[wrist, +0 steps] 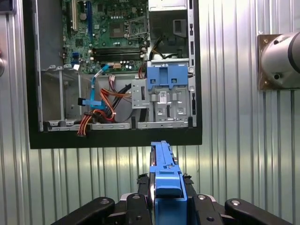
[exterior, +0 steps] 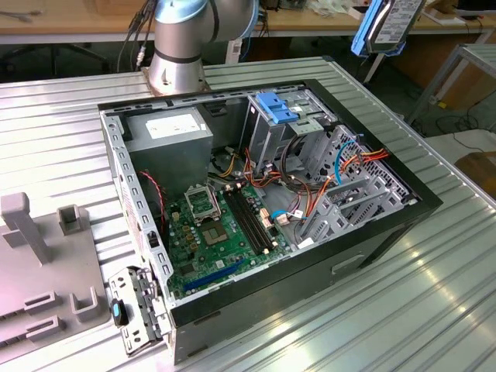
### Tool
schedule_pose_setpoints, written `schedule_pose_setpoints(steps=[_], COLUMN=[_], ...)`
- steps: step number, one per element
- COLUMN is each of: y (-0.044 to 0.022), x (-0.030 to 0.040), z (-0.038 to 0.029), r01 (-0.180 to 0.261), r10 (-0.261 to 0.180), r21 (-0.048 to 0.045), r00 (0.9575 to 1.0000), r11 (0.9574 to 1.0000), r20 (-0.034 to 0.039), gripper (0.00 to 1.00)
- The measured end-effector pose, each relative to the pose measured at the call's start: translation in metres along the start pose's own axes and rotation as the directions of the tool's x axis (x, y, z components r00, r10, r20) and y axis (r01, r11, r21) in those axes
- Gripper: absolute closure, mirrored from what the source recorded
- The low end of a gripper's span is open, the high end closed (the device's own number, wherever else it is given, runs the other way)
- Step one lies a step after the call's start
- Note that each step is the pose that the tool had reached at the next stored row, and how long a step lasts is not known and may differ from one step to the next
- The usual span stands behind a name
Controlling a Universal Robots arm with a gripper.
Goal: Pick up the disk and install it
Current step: 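Pick up the disk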
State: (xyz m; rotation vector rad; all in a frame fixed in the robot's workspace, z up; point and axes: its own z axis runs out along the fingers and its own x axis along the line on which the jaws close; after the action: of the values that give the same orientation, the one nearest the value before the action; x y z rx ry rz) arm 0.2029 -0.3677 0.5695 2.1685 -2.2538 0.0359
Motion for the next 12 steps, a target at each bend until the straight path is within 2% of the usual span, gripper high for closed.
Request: schedule_pose_setpoints(steps=[1,6,8,12], y=[-0.0075,-0.0351,-0.0645,-0.0857], x=[-0.0002,-0.0013,-0.0024,-0.0032], z=[0.0001,0.0004,0.0008,0.0010], r01=[0.000,0.000,0.000,0.000], r10=[0.000,0.000,0.000,0.000], r21=[-0.0001,-0.0003,-0.0006,-0.0008], r00=[1.0000,1.0000,1.0000,1.0000], r11=[1.0000,1.0000,1.0000,1.0000], r20=[0.0002,0.0002,0.0003,0.0003], gripper=[0.63,0.63,0.63,0.63])
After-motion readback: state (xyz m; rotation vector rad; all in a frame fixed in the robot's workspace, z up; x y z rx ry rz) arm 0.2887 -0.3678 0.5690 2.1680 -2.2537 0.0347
